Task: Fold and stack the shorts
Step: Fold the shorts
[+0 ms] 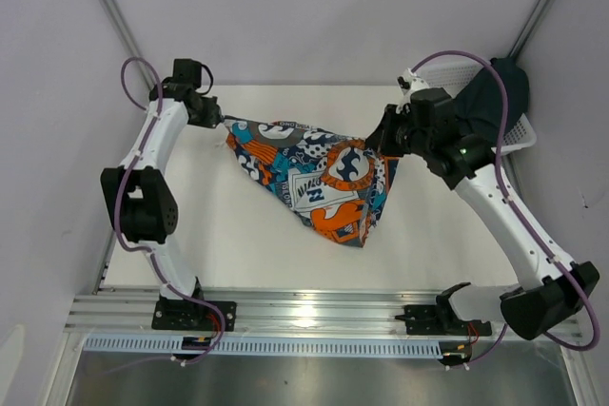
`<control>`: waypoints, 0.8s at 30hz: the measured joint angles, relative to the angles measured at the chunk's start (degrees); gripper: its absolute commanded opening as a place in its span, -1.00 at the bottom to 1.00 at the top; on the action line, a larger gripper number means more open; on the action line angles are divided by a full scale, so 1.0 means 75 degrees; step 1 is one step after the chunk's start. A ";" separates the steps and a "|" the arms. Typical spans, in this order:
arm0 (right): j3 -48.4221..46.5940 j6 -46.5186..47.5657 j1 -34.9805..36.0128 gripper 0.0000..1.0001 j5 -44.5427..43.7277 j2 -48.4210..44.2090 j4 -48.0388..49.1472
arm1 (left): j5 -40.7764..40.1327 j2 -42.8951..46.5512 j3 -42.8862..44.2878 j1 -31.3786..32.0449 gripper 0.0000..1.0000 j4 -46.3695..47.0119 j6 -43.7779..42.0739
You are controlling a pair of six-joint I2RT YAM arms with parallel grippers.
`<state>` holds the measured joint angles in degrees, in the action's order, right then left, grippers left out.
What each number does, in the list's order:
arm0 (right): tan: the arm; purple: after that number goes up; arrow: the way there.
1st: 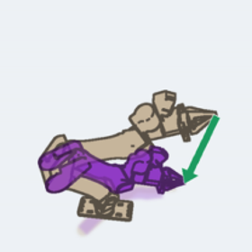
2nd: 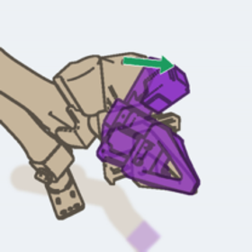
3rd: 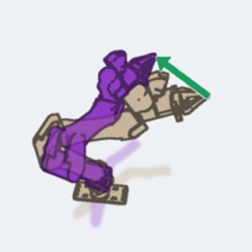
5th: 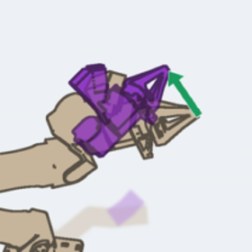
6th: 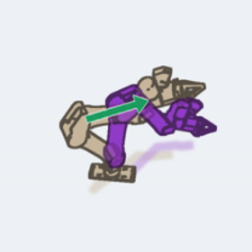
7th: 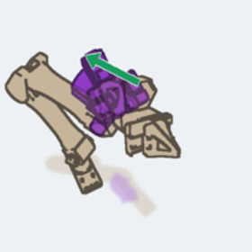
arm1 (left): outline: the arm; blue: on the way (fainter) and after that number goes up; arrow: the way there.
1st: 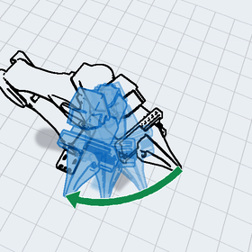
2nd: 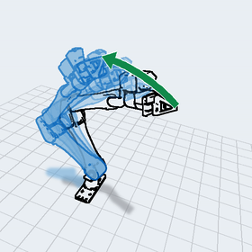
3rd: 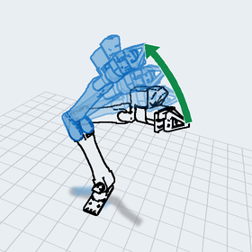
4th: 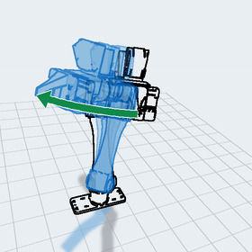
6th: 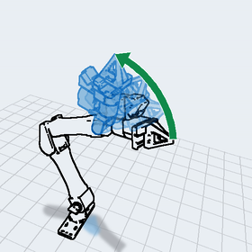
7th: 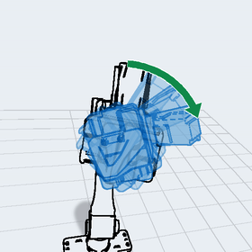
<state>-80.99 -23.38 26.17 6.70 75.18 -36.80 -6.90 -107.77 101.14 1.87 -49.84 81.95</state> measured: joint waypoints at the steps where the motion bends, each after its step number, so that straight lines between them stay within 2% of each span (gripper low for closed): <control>1: 0.0000 -0.0017 0.0055 -1.00 0.0003 -0.0134 -0.0026 | -0.0009 0.0166 -0.0192 -0.0026 -1.00 0.0020 -0.0003; 7: -0.0058 -0.0017 -0.0058 -1.00 -0.0012 -0.0382 -0.0210 | -0.0026 0.0962 -0.0714 -0.0061 -1.00 0.0032 -0.0003; 13: -0.0353 -0.0009 -0.0323 -1.00 0.0055 -0.0114 -0.0335 | 0.0003 0.1113 -0.0787 -0.0058 -1.00 0.0184 0.0015; 19: -0.0393 -0.0012 -0.0734 -1.00 0.0262 0.0224 -0.0239 | 0.0105 0.0968 -0.0804 -0.0055 -1.00 0.0309 0.0061; 24: -0.0396 0.0003 -0.1014 -1.00 0.0388 0.0723 0.0023 | 0.0134 0.0152 -0.0271 -0.0044 -1.00 0.0306 0.0082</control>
<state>-83.96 -23.35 18.57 9.61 80.60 -36.62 -5.89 -106.63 99.11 1.54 -47.55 82.56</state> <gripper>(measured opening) 0.004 0.014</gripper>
